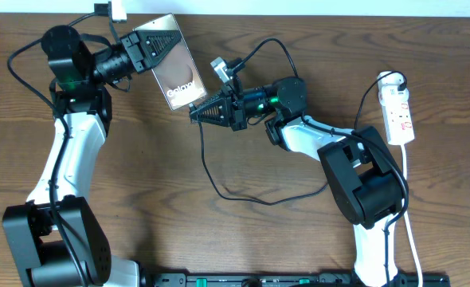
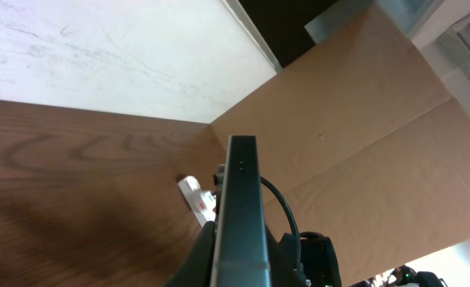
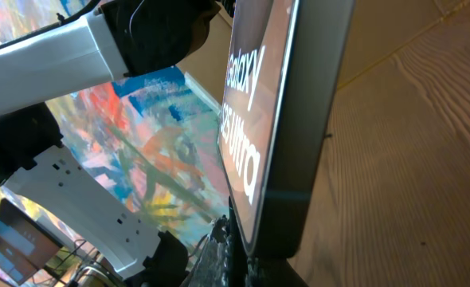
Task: Plug charger to phone and switch on socket
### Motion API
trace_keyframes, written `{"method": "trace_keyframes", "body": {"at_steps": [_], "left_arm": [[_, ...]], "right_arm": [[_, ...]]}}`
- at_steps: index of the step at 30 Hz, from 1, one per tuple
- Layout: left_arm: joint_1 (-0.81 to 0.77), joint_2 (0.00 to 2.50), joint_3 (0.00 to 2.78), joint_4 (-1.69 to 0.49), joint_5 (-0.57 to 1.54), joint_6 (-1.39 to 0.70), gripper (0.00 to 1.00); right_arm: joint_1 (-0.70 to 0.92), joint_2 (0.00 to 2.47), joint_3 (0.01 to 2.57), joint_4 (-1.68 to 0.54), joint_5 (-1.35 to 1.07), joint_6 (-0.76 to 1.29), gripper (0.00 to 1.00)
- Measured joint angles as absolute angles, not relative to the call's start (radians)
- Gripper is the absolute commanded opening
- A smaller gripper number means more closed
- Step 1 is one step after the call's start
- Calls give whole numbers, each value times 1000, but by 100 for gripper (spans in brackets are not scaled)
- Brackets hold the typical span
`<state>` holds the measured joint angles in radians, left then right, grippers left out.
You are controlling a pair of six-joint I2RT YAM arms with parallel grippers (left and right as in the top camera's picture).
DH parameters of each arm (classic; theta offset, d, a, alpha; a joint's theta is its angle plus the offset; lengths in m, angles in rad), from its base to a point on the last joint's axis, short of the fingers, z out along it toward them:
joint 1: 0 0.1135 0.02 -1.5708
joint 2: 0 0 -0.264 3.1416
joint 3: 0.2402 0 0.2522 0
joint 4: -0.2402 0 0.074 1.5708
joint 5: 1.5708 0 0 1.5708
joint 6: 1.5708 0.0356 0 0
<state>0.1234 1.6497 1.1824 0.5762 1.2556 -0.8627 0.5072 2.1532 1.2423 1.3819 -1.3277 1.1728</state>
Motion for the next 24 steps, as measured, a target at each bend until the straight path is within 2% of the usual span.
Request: {"method": "trace_keyframes", "body": {"at_steps": [24], "left_arm": [[132,1650,1182,582,1253,-855,7]], "right_arm": [[516,2153,1242,1382,-1269,1287,1]]}}
